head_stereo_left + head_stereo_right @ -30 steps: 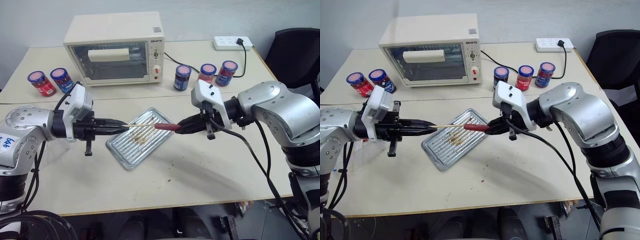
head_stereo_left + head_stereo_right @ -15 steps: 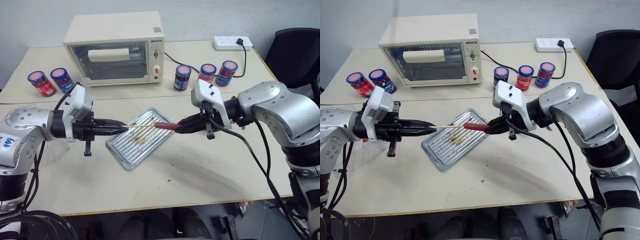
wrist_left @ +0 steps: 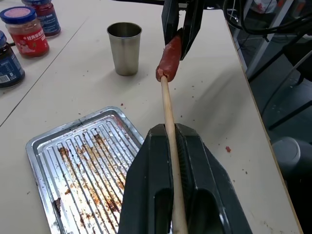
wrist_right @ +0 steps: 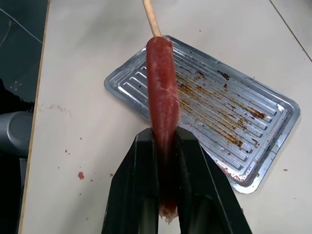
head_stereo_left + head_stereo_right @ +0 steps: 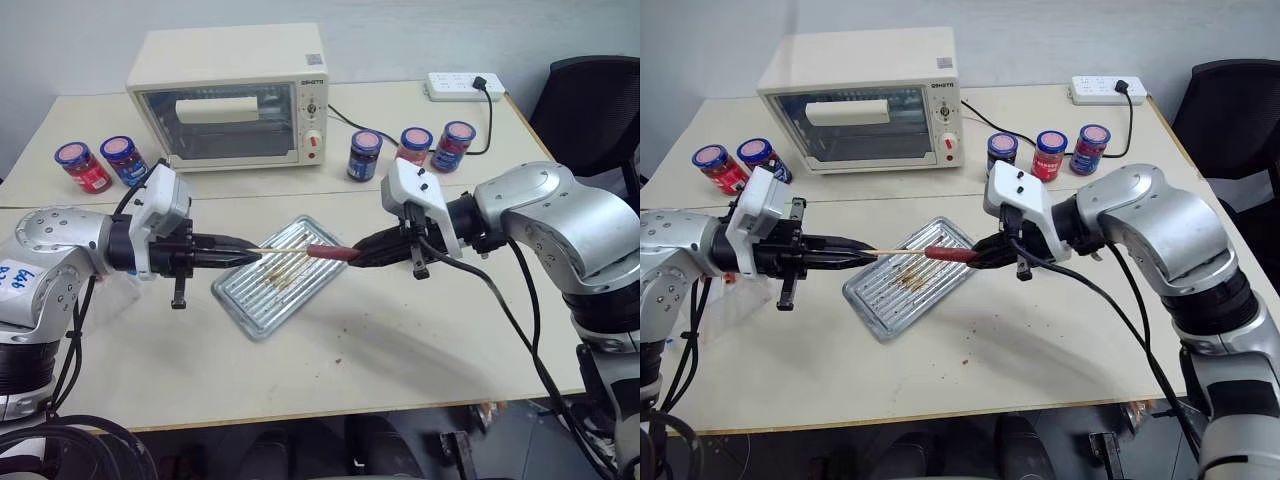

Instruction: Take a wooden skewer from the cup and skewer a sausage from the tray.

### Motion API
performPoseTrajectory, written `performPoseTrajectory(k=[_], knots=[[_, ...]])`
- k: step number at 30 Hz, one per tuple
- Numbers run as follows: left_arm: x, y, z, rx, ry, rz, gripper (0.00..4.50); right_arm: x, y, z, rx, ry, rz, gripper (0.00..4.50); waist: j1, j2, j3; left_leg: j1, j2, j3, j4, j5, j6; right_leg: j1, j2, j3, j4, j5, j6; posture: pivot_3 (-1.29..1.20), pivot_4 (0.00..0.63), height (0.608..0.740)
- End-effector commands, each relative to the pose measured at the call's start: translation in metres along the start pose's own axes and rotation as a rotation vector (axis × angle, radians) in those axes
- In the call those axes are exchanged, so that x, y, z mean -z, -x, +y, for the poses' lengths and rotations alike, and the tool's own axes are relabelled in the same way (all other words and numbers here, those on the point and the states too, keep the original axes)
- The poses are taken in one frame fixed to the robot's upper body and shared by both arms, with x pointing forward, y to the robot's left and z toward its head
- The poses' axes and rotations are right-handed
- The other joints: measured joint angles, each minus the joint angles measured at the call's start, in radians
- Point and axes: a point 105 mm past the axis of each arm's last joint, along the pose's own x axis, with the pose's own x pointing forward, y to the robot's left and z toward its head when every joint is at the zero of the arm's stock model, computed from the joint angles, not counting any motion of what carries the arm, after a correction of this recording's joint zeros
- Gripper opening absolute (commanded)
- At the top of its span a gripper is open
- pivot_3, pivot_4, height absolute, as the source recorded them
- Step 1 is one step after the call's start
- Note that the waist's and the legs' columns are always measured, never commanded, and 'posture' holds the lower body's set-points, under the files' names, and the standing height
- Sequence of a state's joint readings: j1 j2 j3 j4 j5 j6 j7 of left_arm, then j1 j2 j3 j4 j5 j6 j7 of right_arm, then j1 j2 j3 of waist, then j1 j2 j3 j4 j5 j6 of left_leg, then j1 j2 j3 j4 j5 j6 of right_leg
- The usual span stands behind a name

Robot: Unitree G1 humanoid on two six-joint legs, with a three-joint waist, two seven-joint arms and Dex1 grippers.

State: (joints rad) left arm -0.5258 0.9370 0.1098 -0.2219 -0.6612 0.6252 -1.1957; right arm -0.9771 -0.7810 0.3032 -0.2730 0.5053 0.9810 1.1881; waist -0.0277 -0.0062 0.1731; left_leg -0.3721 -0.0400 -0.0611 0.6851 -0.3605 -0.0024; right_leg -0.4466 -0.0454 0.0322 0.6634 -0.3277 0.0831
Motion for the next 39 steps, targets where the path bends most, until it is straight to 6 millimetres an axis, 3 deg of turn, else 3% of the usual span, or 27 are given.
performPoseTrajectory(k=[1, 17, 19, 27, 30, 33, 36, 39], knots=[[-0.005, -0.002, -0.008, 0.062, -0.025, 0.009, 0.00, -0.018, 0.005, 0.001, 0.008, 0.109, -0.020, 0.15, 0.000, 0.000, 0.000, 0.000, 0.000, 0.000, 0.000, 0.000, 0.000, 0.000, 0.000, 0.000, 0.000, 0.000, 0.000, 0.00, 0.150, 0.740], [-0.006, -0.018, -0.003, 0.093, -0.053, -0.008, 0.00, -0.035, -0.003, 0.009, -0.076, 0.204, -0.028, 0.15, -0.001, 0.000, 0.000, 0.000, 0.000, 0.000, 0.001, 0.000, 0.000, 0.000, 0.000, 0.000, 0.001, 0.000, 0.000, 0.00, 0.150, 0.740], [-0.003, -0.015, -0.001, 0.067, -0.045, -0.006, 0.00, -0.034, 0.000, 0.007, -0.064, 0.191, -0.026, 0.80, -0.001, 0.000, 0.000, 0.000, 0.000, 0.000, 0.001, 0.000, 0.000, 0.000, 0.000, 0.000, 0.001, 0.000, 0.000, 0.00, 0.150, 0.740], [0.007, 0.007, -0.004, -0.116, 0.009, -0.032, 0.00, -0.030, 0.016, -0.013, 0.092, 0.210, -0.023, 2.72, -0.001, 0.000, 0.000, 0.000, 0.000, 0.000, 0.001, 0.000, 0.000, 0.000, 0.000, 0.000, 0.001, 0.000, 0.000, 0.00, 0.150, 0.740], [0.010, 0.014, -0.008, -0.209, 0.025, -0.051, 0.00, -0.032, 0.022, -0.019, 0.152, 0.213, -0.054, 2.72, 0.000, 0.000, 0.000, 0.000, 0.000, 0.000, 0.001, 0.000, 0.000, 0.000, 0.000, 0.000, 0.001, 0.000, 0.000, 0.00, 0.150, 0.740], [0.012, 0.030, -0.009, -0.427, 0.040, -0.085, 0.00, -0.038, 0.027, -0.023, 0.215, 0.192, -0.154, 2.72, -0.001, 0.000, 0.000, 0.000, 0.000, 0.000, 0.001, 0.000, 0.000, 0.000, 0.000, 0.000, 0.000, 0.000, 0.000, 0.00, 0.150, 0.740], [0.017, 0.061, -0.008, -0.745, 0.089, -0.147, 0.00, -0.036, 0.024, -0.019, 0.234, 0.111, -0.257, 3.15, -0.001, -0.001, -0.001, -0.001, 0.001, 0.000, 0.000, 0.000, 0.000, 0.000, 0.000, 0.000, 0.000, 0.000, 0.000, 0.00, 0.150, 0.740], [0.027, 0.091, -0.013, -1.027, 0.135, -0.181, 0.00, -0.037, 0.021, -0.013, 0.248, 0.100, -0.324, 3.99, 0.000, -0.001, -0.001, 0.000, 0.001, 0.000, 0.000, 0.000, 0.000, 0.001, 0.000, 0.000, 0.003, 0.000, 0.000, 0.00, 0.150, 0.740]])
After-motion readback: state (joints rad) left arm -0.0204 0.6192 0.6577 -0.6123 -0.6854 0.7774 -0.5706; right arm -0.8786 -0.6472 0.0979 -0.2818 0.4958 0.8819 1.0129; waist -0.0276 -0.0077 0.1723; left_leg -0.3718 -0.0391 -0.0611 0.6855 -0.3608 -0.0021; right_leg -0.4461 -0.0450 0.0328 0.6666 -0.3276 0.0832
